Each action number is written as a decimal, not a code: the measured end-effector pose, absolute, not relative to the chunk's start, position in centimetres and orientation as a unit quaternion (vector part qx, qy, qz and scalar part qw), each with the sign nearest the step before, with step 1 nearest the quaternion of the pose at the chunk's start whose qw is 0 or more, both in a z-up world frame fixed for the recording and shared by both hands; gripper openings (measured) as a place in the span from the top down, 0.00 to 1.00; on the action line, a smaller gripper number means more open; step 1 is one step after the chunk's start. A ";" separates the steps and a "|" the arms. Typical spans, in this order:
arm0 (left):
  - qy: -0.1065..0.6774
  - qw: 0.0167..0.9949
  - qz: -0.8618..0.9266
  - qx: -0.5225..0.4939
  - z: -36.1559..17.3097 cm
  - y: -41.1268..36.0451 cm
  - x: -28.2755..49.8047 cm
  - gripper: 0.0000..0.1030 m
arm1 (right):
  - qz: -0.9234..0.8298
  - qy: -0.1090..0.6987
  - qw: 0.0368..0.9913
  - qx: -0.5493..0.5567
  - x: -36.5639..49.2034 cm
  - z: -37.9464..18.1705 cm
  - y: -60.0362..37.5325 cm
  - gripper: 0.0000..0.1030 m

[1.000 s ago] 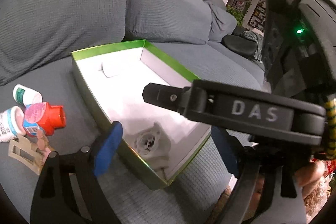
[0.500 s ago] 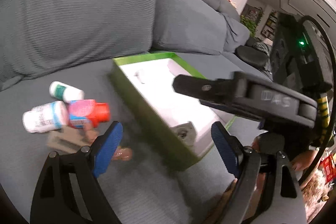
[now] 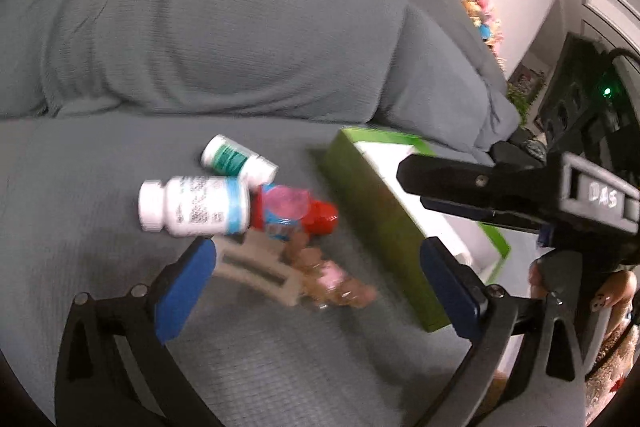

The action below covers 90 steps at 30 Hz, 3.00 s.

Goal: Organize rigid objects
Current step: 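Release the plug adapter into the box and withdraw the right gripper, then grasp the pink bead bracelet with the right gripper, then lift the pink bead bracelet with the right gripper and carry it over the box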

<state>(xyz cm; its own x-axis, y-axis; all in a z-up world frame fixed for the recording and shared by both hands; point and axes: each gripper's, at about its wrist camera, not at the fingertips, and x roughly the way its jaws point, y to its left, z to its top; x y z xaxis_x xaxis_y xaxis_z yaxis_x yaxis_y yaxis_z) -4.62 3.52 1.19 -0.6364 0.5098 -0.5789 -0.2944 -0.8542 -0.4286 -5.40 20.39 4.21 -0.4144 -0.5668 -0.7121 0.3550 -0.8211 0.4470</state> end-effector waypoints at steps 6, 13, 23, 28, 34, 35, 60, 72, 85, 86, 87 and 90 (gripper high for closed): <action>-0.163 0.208 0.876 -0.403 -1.5 2.7 -5.0 0.02 | -0.808 -0.108 0.296 0.498 -6.0 1.6 18.5 0.18; -0.142 0.216 0.870 -0.421 -1.6 4.3 -4.2 0.02 | -0.803 -0.079 0.290 0.515 -6.1 -0.1 17.9 0.30; -0.177 0.254 0.836 -0.454 -3.8 6.2 -3.3 0.31 | -0.795 -0.058 0.280 0.535 -6.0 -1.5 18.2 0.41; -0.178 0.262 0.822 -0.473 -4.5 6.9 -3.4 0.39 | -0.777 -0.059 0.275 0.563 -6.5 -2.9 18.1 0.41; -0.179 0.261 0.823 -0.472 -4.6 7.1 -3.5 0.39 | -0.766 -0.048 0.274 0.579 -6.4 -3.8 17.7 0.41; -0.180 0.259 0.823 -0.473 -4.6 7.1 -3.7 0.39 | -0.765 -0.049 0.275 0.580 -6.3 -3.9 17.9 0.41; -0.186 0.256 0.815 -0.486 -5.3 7.1 -4.5 0.40 | -0.756 -0.057 0.301 0.579 -5.0 -3.3 18.5 0.51; -0.201 0.257 0.814 -0.481 -5.8 7.6 -5.3 0.40 | -0.736 -0.089 0.299 0.601 -6.0 -5.2 18.4 0.44; -0.206 0.260 0.814 -0.477 -5.6 7.1 -5.3 0.48 | -0.727 -0.121 0.324 0.593 -6.1 -5.6 18.2 0.55; -0.208 0.262 0.814 -0.475 -5.4 7.1 -5.2 0.49 | -0.728 -0.124 0.326 0.590 -6.0 -5.4 18.3 0.56; -0.209 0.265 0.815 -0.471 -5.1 7.1 -5.1 0.50 | -0.729 -0.126 0.329 0.587 -6.0 -5.3 18.3 0.56; -0.201 0.268 0.823 -0.458 -4.1 6.9 -4.4 0.50 | -0.735 -0.128 0.338 0.573 -5.6 -4.3 18.5 0.56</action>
